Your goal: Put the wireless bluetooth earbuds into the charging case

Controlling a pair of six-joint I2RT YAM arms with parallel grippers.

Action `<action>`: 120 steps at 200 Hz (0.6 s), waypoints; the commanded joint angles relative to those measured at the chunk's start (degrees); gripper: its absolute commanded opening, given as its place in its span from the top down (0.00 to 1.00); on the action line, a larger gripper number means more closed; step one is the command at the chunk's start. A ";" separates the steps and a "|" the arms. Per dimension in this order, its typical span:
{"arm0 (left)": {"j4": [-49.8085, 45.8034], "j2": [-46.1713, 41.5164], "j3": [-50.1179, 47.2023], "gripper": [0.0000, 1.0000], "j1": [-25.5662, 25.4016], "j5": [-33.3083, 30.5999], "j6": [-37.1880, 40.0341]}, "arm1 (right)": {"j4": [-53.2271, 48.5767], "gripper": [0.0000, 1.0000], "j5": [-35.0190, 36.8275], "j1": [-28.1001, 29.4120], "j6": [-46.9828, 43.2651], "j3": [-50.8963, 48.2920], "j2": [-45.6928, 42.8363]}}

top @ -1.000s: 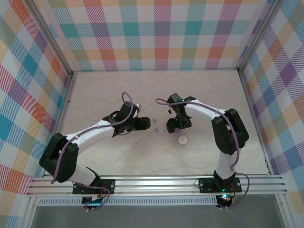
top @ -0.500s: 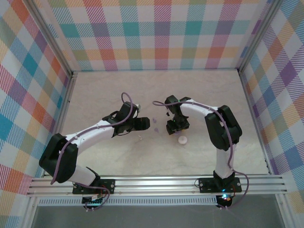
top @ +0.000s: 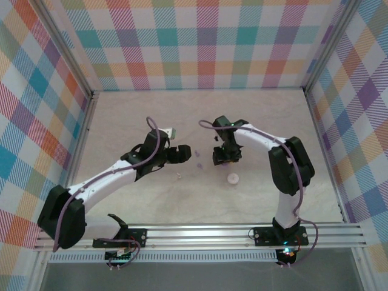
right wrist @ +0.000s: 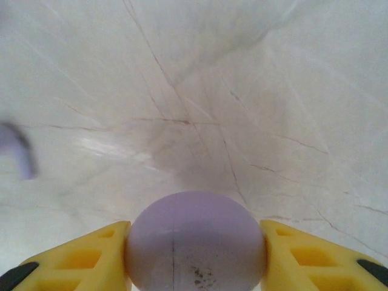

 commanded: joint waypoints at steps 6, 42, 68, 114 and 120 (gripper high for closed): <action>13.05 -3.63 -3.02 0.17 -0.24 4.07 0.66 | 2.48 0.53 -12.27 -5.06 9.31 1.92 -8.70; 31.08 -2.30 -5.17 0.23 -2.74 8.23 -1.65 | 12.60 0.53 -23.62 -9.09 22.10 -0.94 -17.68; 36.92 1.44 -2.19 0.23 -8.17 5.62 2.90 | 22.42 0.50 -26.94 -9.32 34.91 -5.72 -23.29; 56.00 8.11 -1.58 0.33 -9.12 7.50 -1.40 | 32.35 0.51 -19.61 -7.84 49.37 -12.50 -33.74; 56.52 9.05 -0.79 0.34 -9.28 8.21 -1.49 | 31.71 0.51 -18.46 -7.75 49.44 -12.44 -34.55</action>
